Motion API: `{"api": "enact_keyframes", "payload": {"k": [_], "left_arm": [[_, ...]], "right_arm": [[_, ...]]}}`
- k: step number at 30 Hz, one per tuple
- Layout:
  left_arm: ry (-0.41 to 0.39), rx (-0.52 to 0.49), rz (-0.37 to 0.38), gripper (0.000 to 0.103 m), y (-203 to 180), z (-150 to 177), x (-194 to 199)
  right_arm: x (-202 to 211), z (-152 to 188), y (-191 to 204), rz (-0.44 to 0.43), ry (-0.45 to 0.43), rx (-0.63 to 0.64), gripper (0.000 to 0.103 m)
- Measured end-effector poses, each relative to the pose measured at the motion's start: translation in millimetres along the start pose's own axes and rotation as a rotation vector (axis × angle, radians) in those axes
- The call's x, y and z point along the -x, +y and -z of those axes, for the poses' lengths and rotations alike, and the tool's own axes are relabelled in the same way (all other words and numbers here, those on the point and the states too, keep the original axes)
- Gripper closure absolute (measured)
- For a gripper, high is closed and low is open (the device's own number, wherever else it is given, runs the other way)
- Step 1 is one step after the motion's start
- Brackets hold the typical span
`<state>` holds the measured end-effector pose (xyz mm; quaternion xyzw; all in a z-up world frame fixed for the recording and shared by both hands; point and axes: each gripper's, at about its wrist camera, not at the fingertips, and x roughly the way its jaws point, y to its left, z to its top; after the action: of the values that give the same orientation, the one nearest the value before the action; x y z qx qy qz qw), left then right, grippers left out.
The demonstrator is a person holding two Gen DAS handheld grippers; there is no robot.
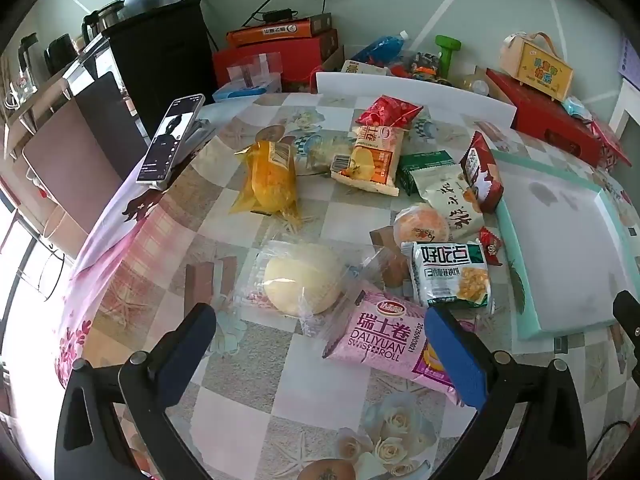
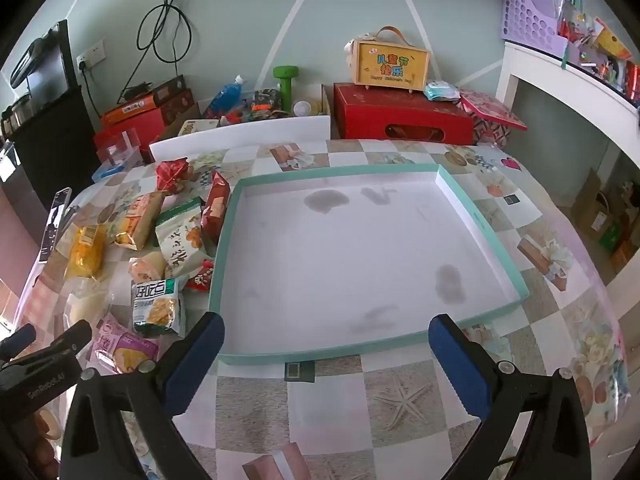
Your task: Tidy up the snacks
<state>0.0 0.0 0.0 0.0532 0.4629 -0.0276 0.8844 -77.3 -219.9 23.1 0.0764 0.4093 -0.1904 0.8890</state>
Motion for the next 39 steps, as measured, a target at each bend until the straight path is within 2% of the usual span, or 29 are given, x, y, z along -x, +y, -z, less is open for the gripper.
{"api": "enact_keyframes", "payload": {"k": [30, 39], "left_arm": [[-0.019, 0.024, -0.014, 0.000, 4.6, 1.5, -2.3], [-0.084, 0.027, -0.031, 0.000, 5.5, 0.9, -1.0]], "right_arm": [[-2.6, 1.7, 0.3, 0.002, 0.005, 0.001, 0.000], [-2.6, 1.5, 0.4, 0.002, 0.005, 0.001, 0.000]]}}
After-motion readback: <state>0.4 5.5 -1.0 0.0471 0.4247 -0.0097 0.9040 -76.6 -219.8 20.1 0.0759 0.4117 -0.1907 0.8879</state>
